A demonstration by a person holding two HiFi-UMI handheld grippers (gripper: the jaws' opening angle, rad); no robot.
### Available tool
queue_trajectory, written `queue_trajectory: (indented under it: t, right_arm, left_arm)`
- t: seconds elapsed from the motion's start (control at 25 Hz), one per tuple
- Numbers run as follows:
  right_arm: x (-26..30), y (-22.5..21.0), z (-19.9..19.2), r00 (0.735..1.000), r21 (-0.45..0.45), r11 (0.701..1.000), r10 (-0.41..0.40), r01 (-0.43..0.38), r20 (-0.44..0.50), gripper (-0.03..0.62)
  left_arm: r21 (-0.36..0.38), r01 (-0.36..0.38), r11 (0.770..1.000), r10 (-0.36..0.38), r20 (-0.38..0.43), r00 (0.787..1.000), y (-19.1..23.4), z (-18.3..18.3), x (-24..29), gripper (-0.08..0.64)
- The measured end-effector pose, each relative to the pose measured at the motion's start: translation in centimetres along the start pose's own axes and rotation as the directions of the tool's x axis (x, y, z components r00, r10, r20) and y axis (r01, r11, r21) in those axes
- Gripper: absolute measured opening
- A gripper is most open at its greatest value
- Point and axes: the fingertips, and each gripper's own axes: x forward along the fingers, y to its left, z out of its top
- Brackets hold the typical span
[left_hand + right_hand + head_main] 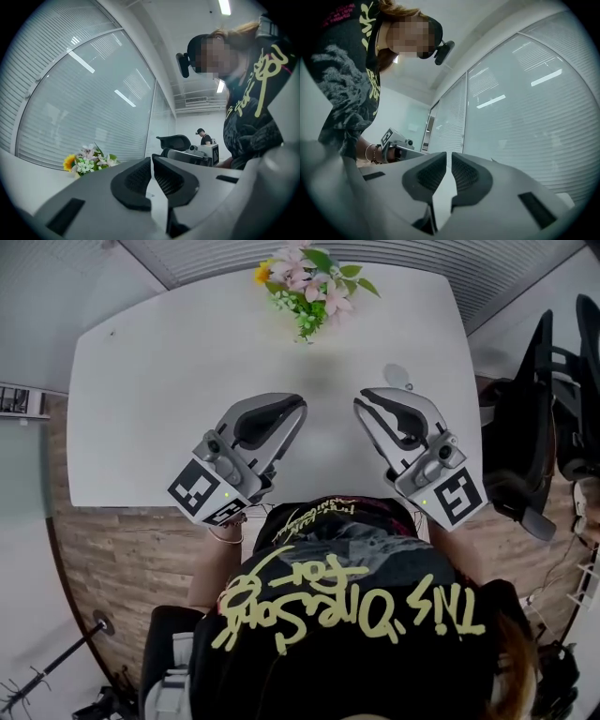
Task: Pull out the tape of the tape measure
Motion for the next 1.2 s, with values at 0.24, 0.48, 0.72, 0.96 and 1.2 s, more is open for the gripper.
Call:
queue_trajectory:
  t: [0.24,0.48,0.72,0.96,1.2]
  right_arm:
    - [-0.2,0.2,-0.3,1.0,0.011,1.0,-0.007,0.007,-0.004,0.003]
    - [-0.2,0.3,-0.2,1.0,-0.003,1.0,-0.022,0.022,-0.008,0.003]
    - [-0.2,0.7,-0.9,0.999,-0.027,0.999,-0.022,0.021,-0.047,0.003]
    - [-0.1,0.8,-1.3,0.998,-0.018,1.0,-0.025,0.024,-0.053,0.003]
    - [-0.1,0.8,-1.7,0.998,-0.006,1.0,-0.027,0.026,-0.057,0.003]
  left_arm:
    - [0.017,0.051,0.999,-0.051,-0.033,0.998,-0.7,-1.1,0.1,-0.008]
    - [0.031,0.068,0.997,-0.066,-0.041,0.997,-1.0,-1.4,0.1,-0.008]
    - [0.037,0.084,0.996,-0.082,-0.039,0.996,-1.2,-1.4,0.5,-0.008]
    - [0.043,0.091,0.995,-0.089,-0.046,0.995,-1.4,-1.5,0.8,-0.008]
    - [0.046,0.074,0.996,-0.072,-0.049,0.996,-1.1,-1.4,0.6,-0.008]
